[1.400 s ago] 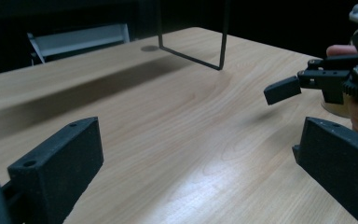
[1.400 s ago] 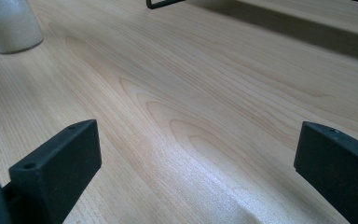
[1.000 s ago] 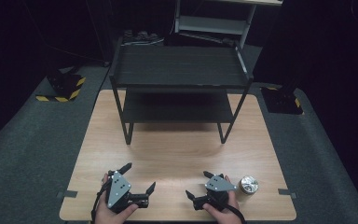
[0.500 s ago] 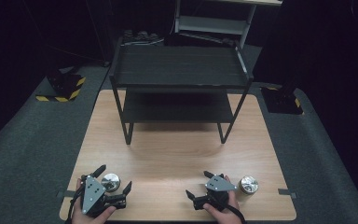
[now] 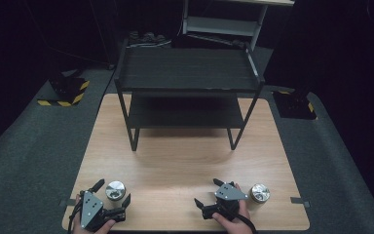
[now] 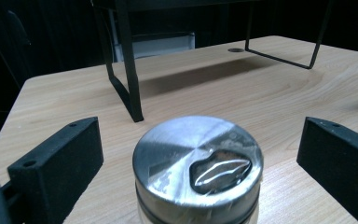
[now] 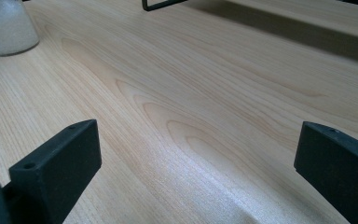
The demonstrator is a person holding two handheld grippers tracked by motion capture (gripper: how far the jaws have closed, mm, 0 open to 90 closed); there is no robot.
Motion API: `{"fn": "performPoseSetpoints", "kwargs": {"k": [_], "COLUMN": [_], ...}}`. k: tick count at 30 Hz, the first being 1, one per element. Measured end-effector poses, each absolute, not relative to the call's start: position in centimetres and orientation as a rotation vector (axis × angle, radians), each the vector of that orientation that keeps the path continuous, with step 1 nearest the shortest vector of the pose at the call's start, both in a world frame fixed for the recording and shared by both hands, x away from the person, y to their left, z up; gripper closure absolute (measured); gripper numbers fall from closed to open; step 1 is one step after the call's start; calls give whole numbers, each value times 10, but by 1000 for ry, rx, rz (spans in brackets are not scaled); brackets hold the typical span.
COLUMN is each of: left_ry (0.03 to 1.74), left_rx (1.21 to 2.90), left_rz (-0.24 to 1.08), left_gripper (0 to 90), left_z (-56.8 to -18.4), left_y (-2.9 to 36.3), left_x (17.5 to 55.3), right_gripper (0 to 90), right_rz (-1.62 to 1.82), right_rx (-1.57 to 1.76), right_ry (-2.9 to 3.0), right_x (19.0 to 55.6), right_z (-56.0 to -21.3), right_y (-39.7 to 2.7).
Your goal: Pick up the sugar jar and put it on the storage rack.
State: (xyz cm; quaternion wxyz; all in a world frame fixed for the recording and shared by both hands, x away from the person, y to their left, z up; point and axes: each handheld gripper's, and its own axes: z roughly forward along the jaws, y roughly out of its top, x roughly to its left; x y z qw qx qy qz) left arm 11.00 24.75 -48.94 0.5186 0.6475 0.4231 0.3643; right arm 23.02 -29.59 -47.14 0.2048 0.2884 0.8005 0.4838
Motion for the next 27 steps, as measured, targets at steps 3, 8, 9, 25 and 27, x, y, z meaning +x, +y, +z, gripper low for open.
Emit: {"fn": "performPoseSetpoints", "kwargs": {"k": [3, 8, 9, 25, 27], "left_ry": [1026, 1037, 1041, 1057, 1053], "left_rx": [1555, 1557, 1562, 1557, 1553], "left_rz": [869, 869, 863, 841, 850], "left_gripper": [6, 6, 6, 98, 141], "left_z": [-492, -497, -497, -501, -502], "left_y": [246, 245, 245, 246, 245], "left_x": [110, 113, 114, 113, 112], "right_gripper": [7, 8, 8, 8, 8], "right_rz": [1347, 1342, 1342, 1325, 1327], "right_rx": [797, 798, 799, 846, 843], "right_ry": [2235, 2233, 2232, 2225, 2226], "right_x": [230, 230, 230, 228, 228], "right_z": [-471, -471, -471, -470, -470], "right_y": [-296, -295, -295, -295, -295]}}
